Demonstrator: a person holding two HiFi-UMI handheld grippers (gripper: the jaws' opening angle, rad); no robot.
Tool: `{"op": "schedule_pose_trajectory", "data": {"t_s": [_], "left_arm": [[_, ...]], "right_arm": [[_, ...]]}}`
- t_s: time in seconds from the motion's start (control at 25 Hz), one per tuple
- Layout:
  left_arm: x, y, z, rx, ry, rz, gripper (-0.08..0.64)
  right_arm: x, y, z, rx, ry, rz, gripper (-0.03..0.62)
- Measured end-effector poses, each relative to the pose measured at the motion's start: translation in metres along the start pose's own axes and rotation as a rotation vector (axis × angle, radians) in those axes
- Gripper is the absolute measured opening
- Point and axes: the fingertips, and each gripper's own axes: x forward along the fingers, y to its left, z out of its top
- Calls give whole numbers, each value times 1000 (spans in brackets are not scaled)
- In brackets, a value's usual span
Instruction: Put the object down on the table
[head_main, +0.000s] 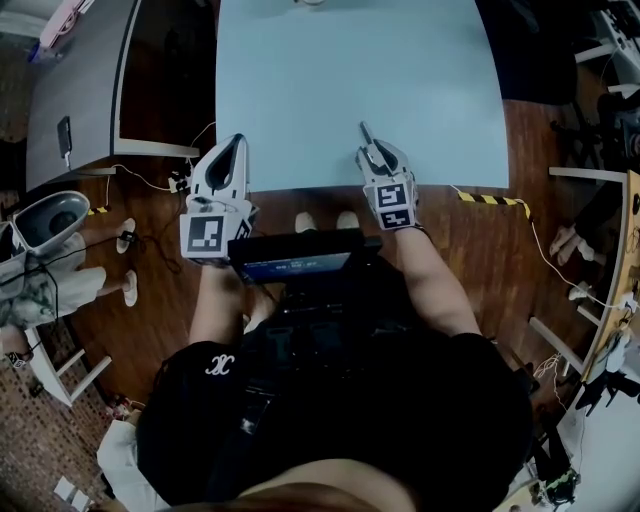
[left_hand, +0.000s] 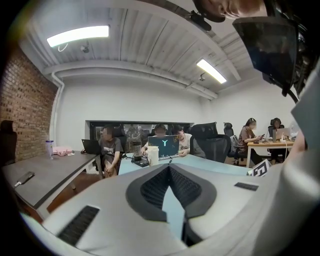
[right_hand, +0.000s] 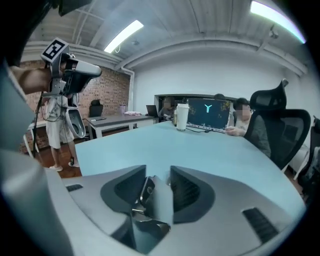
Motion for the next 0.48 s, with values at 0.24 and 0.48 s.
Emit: {"op": "schedule_pose_trajectory", "data": {"t_s": [0.24, 0.48], "left_arm": [[2, -10, 3, 5, -5, -2, 5], [1, -14, 17, 19, -32, 1, 5]], "right_arm": [[-5, -3, 12, 41, -90, 43, 234], [-27, -17, 62, 84, -231, 24, 236]]}}
